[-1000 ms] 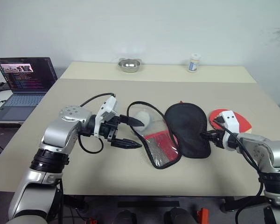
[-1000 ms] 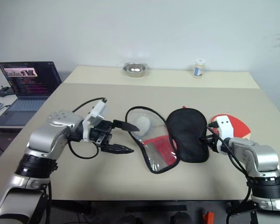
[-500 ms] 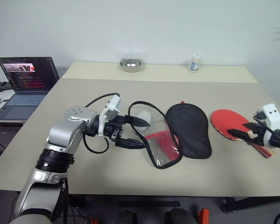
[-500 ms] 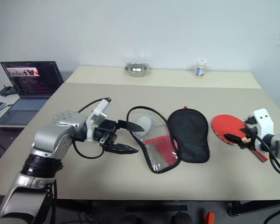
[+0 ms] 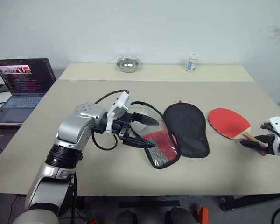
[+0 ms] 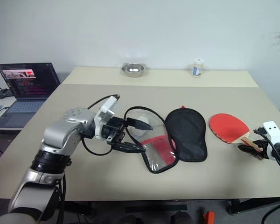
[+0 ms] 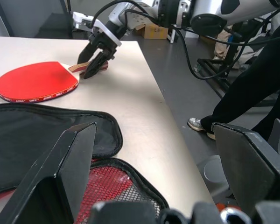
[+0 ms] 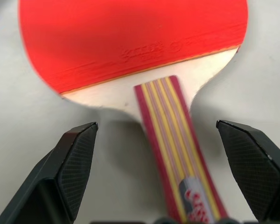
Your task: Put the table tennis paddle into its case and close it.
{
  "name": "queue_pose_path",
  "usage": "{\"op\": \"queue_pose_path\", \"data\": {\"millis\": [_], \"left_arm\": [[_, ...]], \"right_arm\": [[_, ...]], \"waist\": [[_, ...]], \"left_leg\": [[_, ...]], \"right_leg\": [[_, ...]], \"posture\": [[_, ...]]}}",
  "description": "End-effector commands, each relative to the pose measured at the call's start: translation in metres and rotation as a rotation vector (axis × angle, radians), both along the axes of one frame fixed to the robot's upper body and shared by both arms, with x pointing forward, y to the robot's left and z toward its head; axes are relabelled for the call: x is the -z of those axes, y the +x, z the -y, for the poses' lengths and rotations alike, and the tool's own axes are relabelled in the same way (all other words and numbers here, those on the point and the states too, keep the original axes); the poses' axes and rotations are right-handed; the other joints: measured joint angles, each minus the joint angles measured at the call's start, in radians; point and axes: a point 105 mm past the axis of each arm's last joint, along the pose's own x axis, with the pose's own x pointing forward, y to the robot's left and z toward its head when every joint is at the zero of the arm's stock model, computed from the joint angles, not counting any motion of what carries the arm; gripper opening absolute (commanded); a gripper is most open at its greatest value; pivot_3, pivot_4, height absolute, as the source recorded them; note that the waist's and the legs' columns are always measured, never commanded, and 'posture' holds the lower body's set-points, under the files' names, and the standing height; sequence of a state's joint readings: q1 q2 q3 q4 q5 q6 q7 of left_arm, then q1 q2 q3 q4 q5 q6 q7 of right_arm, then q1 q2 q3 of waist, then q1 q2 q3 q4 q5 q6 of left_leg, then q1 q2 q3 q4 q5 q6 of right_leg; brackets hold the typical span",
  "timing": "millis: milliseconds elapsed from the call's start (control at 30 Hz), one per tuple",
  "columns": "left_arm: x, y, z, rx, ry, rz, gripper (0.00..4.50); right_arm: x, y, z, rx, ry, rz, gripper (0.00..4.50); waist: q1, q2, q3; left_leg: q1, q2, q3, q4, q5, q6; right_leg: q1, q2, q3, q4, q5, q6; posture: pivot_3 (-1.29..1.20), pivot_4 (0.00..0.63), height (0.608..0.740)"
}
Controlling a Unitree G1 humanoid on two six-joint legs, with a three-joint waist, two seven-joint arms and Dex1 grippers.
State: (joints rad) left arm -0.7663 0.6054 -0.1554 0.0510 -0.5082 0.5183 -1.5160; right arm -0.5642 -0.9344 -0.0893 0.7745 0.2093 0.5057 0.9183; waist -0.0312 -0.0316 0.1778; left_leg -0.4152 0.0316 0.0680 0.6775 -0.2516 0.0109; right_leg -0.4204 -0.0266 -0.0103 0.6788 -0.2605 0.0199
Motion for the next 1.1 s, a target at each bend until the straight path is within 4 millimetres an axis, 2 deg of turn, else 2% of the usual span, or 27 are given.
{"op": "queue_pose_path", "data": {"millis": [33,200,333,567,633,700,800,867,900,1000,1100], "left_arm": [[-0.009,-0.001,-0.001,0.022,0.008,0.046,4.32],[-0.006,0.001,-0.004,0.009,0.019,0.050,4.32],[-0.006,0.003,-0.008,-0.008,0.018,0.050,4.32],[-0.006,0.005,-0.009,-0.024,0.010,0.052,4.32],[-0.007,0.007,-0.011,-0.042,0.007,0.057,4.32],[-0.009,0.010,-0.015,-0.068,0.004,0.061,4.32],[-0.009,0.012,-0.019,-0.097,0.005,0.062,4.32],[-0.009,0.014,-0.025,-0.125,0.010,0.063,4.32],[-0.009,0.015,-0.029,-0.143,0.012,0.063,4.32],[-0.009,0.019,-0.036,-0.179,0.022,0.069,4.32],[-0.010,0.023,-0.041,-0.208,0.029,0.080,4.32]], "right_arm": [[0.001,0.006,-0.001,-0.007,-0.003,0.016,4.48],[0.011,0.009,-0.008,-0.016,0.014,0.004,4.48],[0.010,0.014,-0.011,0.022,0.037,0.017,3.63],[-0.007,0.024,-0.010,0.087,0.041,0.086,1.44],[-0.022,0.029,-0.010,0.102,0.040,0.137,1.06],[-0.042,0.032,-0.016,0.093,0.041,0.197,1.05],[-0.063,0.031,-0.030,0.056,0.051,0.252,1.05],[-0.081,0.027,-0.050,0.011,0.063,0.302,1.05],[-0.088,0.023,-0.069,-0.023,0.072,0.324,1.05],[-0.091,0.010,-0.116,-0.079,0.110,0.348,1.05],[-0.085,0.004,-0.150,-0.059,0.142,0.364,1.05]], "waist": [[-0.001,0.000,0.000],[-0.003,-0.001,-0.001],[-0.005,-0.001,-0.001],[-0.005,-0.001,-0.001],[-0.005,-0.001,0.000],[-0.005,0.002,0.001],[-0.004,0.007,0.005],[-0.001,0.008,0.005],[-0.001,0.008,0.005],[-0.001,0.008,0.005],[0.002,0.008,0.005]], "left_leg": [[0.000,0.000,0.000,0.000,0.000,0.000],[0.001,0.000,0.001,0.001,0.000,0.000],[0.007,0.001,0.001,0.001,0.000,0.000],[0.014,0.002,0.002,-0.001,0.000,0.000],[0.014,0.002,0.002,-0.001,0.000,0.000],[0.014,0.002,0.003,-0.001,0.000,0.000],[0.013,0.002,0.004,-0.002,0.000,0.000],[0.011,0.002,0.004,-0.002,0.000,0.000],[0.010,0.002,0.003,-0.003,0.000,0.000],[0.007,0.004,0.002,-0.003,0.000,-0.001],[0.003,0.009,0.002,-0.002,0.000,-0.002]], "right_leg": [[0.000,0.000,0.000,0.000,0.000,0.000],[0.001,0.000,0.001,0.000,0.001,0.001],[0.006,0.000,0.002,0.000,0.002,0.001],[0.012,0.001,0.003,0.000,0.001,0.000],[0.012,0.001,0.003,0.000,0.001,0.000],[0.012,0.001,0.003,0.000,0.001,0.000],[0.009,0.000,0.004,0.000,0.001,0.000],[0.008,0.000,0.004,0.000,0.001,0.000],[0.008,0.000,0.003,0.000,0.001,0.000],[0.004,0.001,0.002,0.000,0.001,0.000],[0.001,0.002,0.000,0.001,0.001,0.000]], "posture": [[0.00,0.150,0.740],[0.00,0.150,0.740],[0.00,0.150,0.740],[0.00,0.150,0.740],[0.00,0.150,0.740],[0.00,0.150,0.740],[0.00,0.150,0.740],[0.00,0.150,0.740],[0.00,0.150,0.740],[0.00,0.150,0.740],[0.00,0.150,0.740]]}}
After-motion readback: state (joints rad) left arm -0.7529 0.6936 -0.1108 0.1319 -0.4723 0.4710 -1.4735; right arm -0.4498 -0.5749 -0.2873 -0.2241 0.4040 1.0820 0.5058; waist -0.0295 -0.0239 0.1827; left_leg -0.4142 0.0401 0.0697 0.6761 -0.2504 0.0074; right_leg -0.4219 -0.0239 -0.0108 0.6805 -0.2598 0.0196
